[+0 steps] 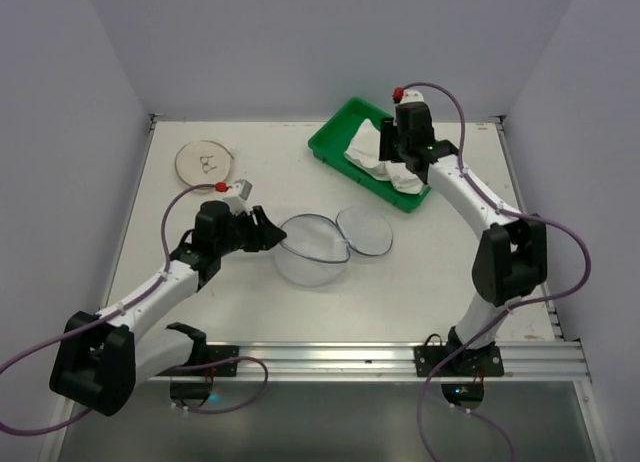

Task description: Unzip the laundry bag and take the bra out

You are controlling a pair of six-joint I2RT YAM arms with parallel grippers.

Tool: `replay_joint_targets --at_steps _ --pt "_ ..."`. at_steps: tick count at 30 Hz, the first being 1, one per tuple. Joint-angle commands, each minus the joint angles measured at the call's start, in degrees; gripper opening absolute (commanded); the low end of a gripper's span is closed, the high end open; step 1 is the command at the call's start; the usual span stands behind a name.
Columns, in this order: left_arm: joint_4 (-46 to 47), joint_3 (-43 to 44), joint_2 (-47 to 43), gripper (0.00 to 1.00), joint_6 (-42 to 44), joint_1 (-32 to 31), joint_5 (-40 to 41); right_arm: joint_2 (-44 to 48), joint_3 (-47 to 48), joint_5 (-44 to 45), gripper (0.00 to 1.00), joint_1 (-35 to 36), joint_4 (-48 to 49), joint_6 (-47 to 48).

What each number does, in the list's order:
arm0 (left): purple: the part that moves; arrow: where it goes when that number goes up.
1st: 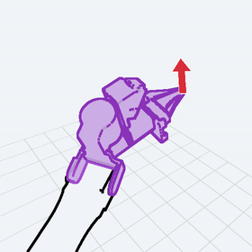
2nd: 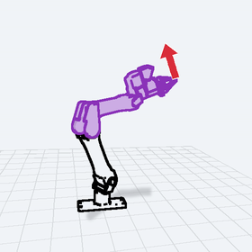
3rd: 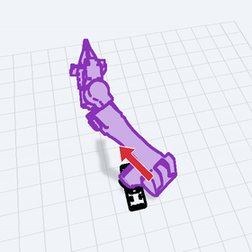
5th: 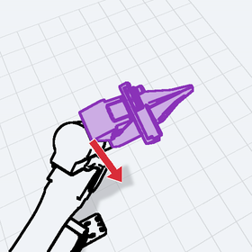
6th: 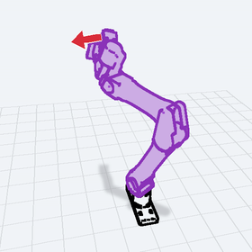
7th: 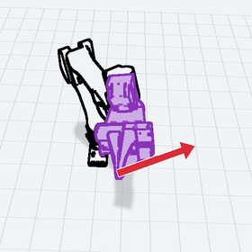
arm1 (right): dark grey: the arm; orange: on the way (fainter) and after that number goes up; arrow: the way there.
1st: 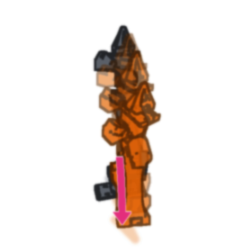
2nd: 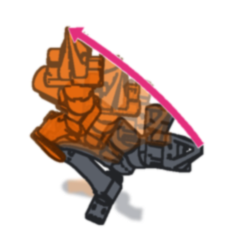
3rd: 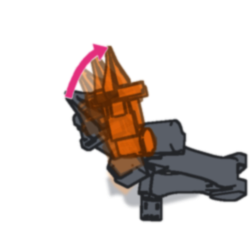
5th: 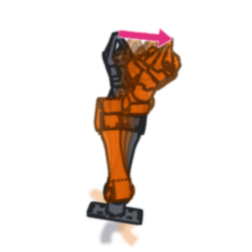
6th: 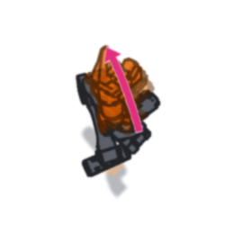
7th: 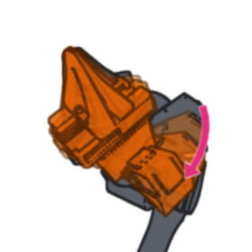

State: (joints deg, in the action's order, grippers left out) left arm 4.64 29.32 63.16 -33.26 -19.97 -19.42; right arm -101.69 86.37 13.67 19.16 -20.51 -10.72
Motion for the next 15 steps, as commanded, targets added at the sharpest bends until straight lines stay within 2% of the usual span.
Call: replay_joint_targets --at_steps 1,3,4,5,7,11,15 --pt "0.01 0.47 -1.63 0.57 1.00 -0.16 1.57 5.70 -3.12 -7.79 0.54 2.72 2.06 -3.16" --pt "-0.77 0.91 -2.50 0.67 1.17 -0.16 2.10 8.68 -4.10 -5.85 0.76 5.80 1.18 -3.17" --pt "-1.04 1.00 -3.03 0.72 1.18 -0.16 2.54 9.92 -5.49 -6.28 0.81 6.41 1.09 -3.86" --pt "-1.30 1.09 -3.56 0.78 1.09 -0.16 3.68 11.24 -6.29 -8.64 0.91 7.11 1.35 -5.00" --pt "-1.74 1.44 -5.49 0.99 0.56 -0.16 5.08 15.80 -9.27 -9.89 0.96 7.73 1.61 -7.11" --pt "-4.56 5.82 -8.39 1.00 0.12 -0.16 4.84 24.85 -15.34 -11.30 0.99 11.32 3.19 -11.16" --pt "-8.07 10.05 -9.80 1.00 1.96 -0.16 4.57 33.73 -26.74 -3.51 0.99 17.22 6.97 -11.51"
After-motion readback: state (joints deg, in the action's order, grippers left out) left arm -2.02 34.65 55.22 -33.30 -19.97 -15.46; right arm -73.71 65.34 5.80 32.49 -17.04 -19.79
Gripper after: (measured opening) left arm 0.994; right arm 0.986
